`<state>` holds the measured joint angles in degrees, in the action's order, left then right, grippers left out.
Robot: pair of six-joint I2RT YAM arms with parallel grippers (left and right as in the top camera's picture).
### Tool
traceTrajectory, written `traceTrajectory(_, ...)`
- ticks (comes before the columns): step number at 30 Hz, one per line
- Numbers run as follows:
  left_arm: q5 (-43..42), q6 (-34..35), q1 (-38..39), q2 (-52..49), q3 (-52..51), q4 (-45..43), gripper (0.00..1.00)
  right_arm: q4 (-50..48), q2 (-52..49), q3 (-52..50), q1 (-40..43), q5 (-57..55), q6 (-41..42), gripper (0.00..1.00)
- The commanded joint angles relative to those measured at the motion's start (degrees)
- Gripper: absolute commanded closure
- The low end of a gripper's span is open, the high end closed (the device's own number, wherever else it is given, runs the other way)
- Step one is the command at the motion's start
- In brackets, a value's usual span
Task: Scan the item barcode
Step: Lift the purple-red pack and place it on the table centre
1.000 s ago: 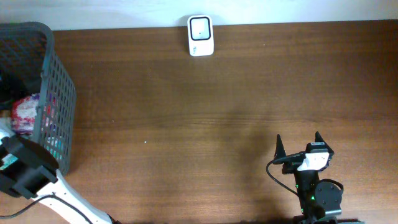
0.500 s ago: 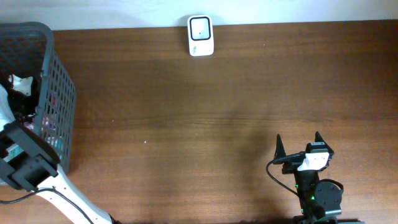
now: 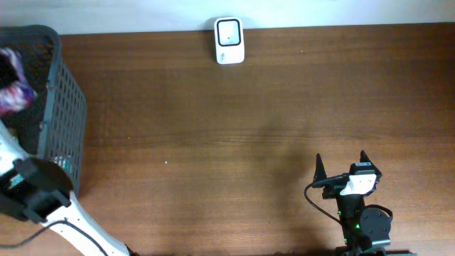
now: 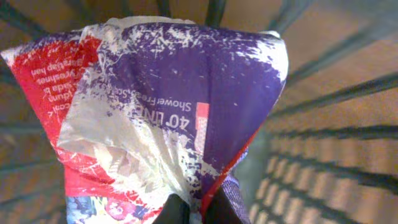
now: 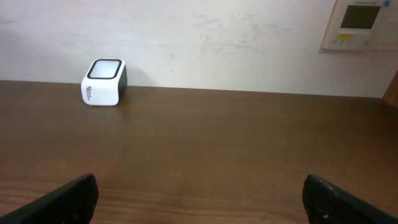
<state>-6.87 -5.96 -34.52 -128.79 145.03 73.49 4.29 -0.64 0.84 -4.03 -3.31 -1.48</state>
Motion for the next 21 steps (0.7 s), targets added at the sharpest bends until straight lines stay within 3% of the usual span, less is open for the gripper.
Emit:
traceTrajectory(1,-2.71,6.86,-0.20,7.82,5.90,-0.70,1.00,0.20,0.28,-0.52,0.31,0.09,0.22,0.01)
traceTrajectory(3,-7.52,6.86,-0.20,11.61,6.38,-2.36,1.00,0.22,0.28,-0.52,0.31,0.09,0.22,0.02)
traceTrajectory(7,-33.16,6.88,0.31,18.18,6.38,-7.17,1.00,0.22,0.28,-0.52,0.31,0.09,0.22,0.01)
traceTrajectory(10,-40.22,10.05,5.84,18.56,6.36,-4.79,1.00,0.22,0.28,-0.52,0.31,0.09,0.22,0.01)
traceTrajectory(14,-34.99,11.15,21.57,18.56,6.19,-1.86,1.00,0.22,0.28,-0.52,0.31,0.09,0.22,0.01)
traceTrajectory(17,-10.73,17.81,40.02,15.41,6.03,5.29,1.00,0.20,0.28,-0.52,0.31,0.09,0.20,0.01)
traceTrajectory(21,-0.74,22.67,52.89,8.17,6.01,8.61,1.00,0.22,0.28,-0.52,0.31,0.09,0.22,0.01)
